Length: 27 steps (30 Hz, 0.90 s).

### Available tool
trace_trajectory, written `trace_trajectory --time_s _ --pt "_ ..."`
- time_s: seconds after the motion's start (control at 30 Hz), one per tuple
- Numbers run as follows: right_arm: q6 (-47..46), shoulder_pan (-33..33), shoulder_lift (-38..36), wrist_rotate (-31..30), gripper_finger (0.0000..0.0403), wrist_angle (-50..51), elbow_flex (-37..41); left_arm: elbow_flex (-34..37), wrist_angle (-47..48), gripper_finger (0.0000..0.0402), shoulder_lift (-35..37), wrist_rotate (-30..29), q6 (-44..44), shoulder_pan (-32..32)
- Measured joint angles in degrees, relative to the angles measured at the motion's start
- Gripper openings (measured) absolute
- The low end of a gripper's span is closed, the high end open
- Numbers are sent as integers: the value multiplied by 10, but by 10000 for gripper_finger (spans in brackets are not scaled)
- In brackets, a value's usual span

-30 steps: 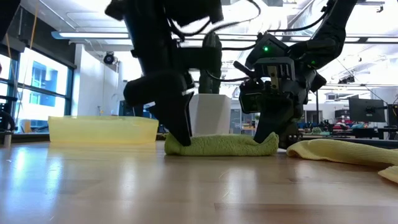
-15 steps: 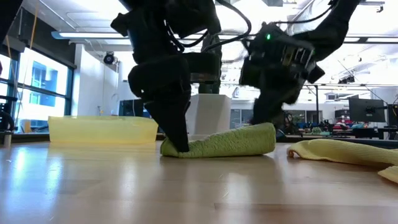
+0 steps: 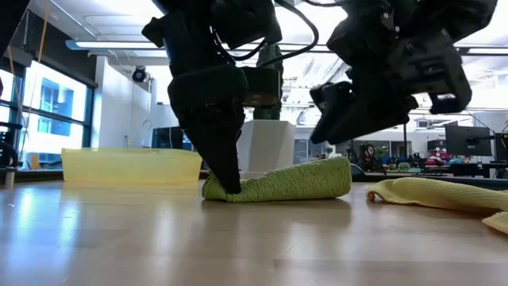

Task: Roll microfiber towels into tight, uniform cylinder then place into a basket
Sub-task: Roll the green microfiber towel

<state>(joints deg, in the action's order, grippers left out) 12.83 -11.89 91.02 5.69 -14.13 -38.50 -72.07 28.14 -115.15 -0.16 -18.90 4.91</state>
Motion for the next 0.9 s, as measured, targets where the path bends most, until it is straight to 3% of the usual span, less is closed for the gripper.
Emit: trace_trajectory --time_s 0.4,0.9 --pt "-35 -14 2 -39 204 49 0 1 -3 110 0 1 -7 0" --pt "-14 14 14 -41 193 59 -3 1 -5 110 0 0 -5 0"
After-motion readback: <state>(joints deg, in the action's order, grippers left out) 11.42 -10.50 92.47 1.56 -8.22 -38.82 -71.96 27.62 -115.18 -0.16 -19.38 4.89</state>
